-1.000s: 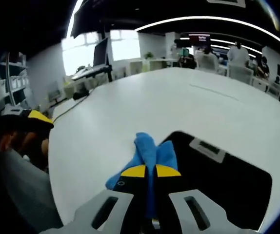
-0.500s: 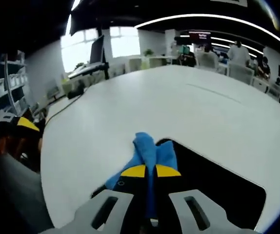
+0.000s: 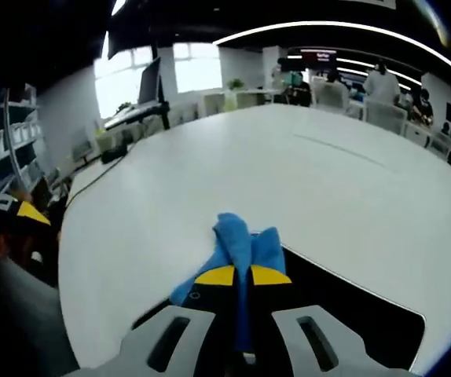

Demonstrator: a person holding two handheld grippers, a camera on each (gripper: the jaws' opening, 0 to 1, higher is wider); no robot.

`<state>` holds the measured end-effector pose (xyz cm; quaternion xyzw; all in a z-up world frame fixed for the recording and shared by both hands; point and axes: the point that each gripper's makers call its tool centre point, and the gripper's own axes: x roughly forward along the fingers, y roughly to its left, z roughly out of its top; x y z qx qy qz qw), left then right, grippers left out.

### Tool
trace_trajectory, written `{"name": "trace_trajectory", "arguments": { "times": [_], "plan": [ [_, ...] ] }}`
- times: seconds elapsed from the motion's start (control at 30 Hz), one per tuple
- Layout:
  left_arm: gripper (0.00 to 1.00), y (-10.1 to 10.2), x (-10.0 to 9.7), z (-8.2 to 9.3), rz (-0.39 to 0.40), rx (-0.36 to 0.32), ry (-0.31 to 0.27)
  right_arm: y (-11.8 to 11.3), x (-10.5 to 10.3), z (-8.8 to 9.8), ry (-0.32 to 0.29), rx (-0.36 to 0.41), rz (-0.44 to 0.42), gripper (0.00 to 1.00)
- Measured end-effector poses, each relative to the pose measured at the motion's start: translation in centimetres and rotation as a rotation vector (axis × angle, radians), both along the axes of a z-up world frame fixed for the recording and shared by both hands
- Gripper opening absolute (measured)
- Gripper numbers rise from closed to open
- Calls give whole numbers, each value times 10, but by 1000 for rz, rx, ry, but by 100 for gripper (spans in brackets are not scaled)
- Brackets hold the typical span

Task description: Wipe the mirror surface with the cleaning cloth until all visible marks leave the cleaned area.

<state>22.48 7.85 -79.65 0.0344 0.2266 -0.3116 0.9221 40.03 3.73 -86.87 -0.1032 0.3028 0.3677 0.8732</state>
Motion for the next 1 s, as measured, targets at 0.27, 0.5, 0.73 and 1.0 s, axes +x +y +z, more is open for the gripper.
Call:
{"name": "trace_trajectory", "arguments": {
  "times": [0.27, 0.5, 0.73, 1.0],
  "plan": [
    [87, 1, 0, 0, 7, 5, -2, -1, 12, -1, 1, -19, -11, 0],
    [87, 1, 0, 1, 11, 5, -7, -3, 24, -3, 3, -42, -20, 0],
    [87, -1, -1, 1, 1, 5, -5, -4, 24, -3, 37, -19, -68, 0],
    [87, -2, -2, 1, -8, 3, 1, -4, 23, -3, 40, -63, -35, 0]
  ]
}}
